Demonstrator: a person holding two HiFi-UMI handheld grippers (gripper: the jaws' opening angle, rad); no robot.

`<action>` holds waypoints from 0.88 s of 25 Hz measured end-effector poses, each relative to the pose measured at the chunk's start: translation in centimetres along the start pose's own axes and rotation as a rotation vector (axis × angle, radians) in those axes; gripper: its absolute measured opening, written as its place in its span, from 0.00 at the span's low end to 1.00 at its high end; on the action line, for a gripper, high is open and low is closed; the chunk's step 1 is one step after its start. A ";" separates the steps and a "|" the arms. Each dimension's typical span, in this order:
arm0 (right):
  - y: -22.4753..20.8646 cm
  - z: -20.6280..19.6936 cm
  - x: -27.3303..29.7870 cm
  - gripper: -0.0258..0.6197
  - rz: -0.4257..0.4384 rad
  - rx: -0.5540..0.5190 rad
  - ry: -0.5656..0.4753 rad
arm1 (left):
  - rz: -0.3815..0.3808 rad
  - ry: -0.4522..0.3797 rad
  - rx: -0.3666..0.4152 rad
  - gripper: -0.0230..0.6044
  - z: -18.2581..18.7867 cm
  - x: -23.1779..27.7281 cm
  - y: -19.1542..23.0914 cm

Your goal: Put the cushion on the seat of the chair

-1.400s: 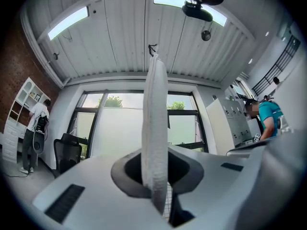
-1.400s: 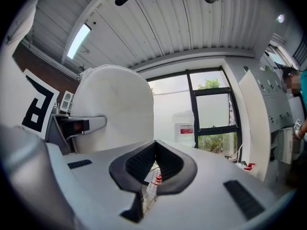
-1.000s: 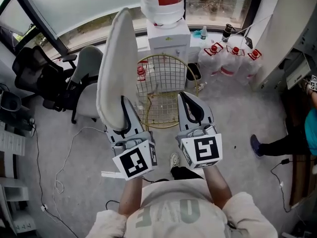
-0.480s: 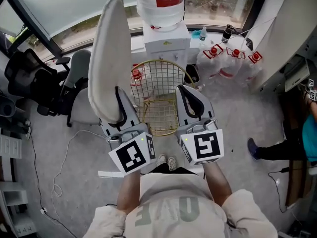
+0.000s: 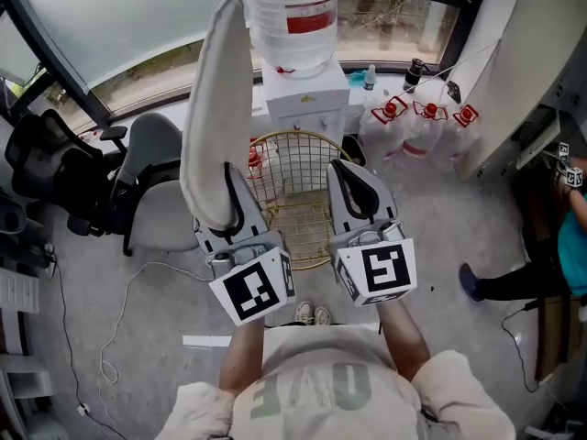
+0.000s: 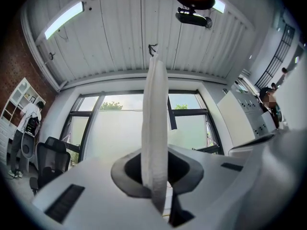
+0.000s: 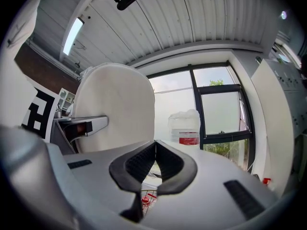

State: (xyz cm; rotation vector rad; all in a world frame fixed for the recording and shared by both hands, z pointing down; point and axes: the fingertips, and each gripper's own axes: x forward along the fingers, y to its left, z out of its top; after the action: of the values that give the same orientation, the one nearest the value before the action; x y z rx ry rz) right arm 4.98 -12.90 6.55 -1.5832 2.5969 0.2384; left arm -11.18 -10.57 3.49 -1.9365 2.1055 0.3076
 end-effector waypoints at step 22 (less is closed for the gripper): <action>0.0 -0.9 3.4 0.06 -0.012 0.041 -0.002 | -0.057 0.077 -0.092 0.11 -4.3 2.9 -0.3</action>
State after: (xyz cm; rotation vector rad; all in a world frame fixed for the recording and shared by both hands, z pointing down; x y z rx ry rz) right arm 3.42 -16.03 6.92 -1.5833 2.5725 0.1844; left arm -11.34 -14.77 6.59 -2.0883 2.1146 0.3289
